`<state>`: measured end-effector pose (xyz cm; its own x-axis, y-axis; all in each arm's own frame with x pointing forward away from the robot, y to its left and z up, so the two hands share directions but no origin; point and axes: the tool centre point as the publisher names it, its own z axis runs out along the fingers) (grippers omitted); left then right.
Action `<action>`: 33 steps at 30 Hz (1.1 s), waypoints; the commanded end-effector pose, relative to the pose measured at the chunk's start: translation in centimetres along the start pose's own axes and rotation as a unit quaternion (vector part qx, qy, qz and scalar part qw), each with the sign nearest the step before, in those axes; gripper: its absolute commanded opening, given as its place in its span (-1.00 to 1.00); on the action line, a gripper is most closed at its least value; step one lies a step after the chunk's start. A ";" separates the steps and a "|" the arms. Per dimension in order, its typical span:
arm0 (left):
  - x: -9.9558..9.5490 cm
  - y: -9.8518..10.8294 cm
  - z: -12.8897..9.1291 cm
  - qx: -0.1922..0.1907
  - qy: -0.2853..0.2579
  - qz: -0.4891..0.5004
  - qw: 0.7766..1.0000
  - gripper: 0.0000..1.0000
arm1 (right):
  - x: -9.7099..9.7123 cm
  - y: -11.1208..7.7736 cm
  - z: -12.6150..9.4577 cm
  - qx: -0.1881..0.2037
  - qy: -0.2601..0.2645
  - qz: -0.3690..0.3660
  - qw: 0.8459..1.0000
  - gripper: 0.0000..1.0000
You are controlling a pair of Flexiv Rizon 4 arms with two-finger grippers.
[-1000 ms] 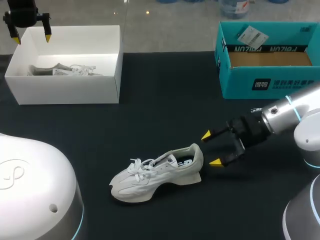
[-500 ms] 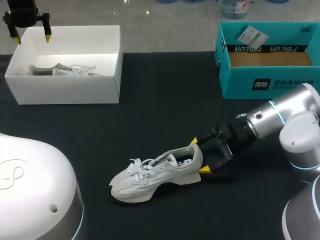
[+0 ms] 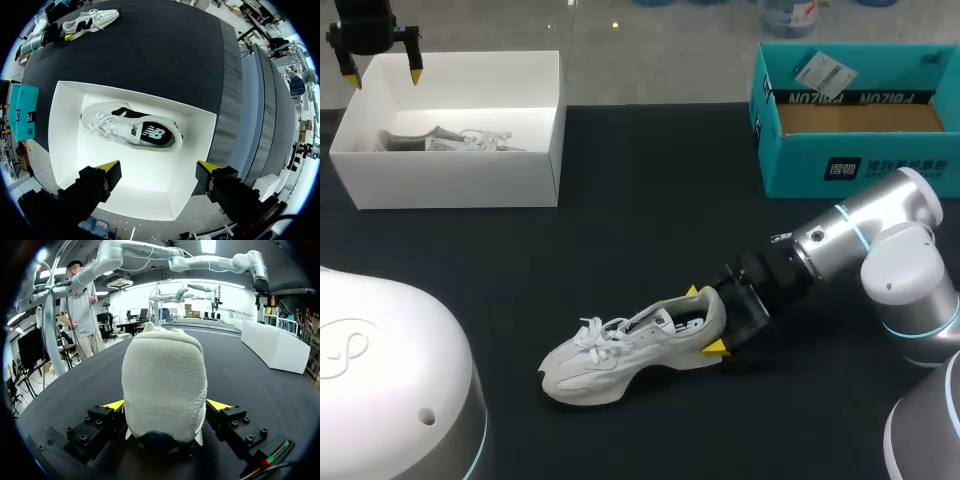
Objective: Take the shoe out of the shoebox, open the shoe tongue, remove and reinsert the insole, then place the shoe into the shoebox
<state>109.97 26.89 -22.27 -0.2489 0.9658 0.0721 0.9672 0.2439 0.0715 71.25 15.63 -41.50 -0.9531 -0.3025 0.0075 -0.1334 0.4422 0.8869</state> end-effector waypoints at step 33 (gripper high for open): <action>0.0 0.0 0.0 0.000 0.001 0.001 1.000 1.00 | 0.5 -1.9 -1.8 0.040 -0.151 0.071 0.985 -1.00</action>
<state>109.97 26.88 -22.27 -0.2488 0.9659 0.0721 0.9672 0.2438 0.0715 71.86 13.56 -42.45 -1.0000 0.0058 -0.0059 -0.0019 0.5367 0.8438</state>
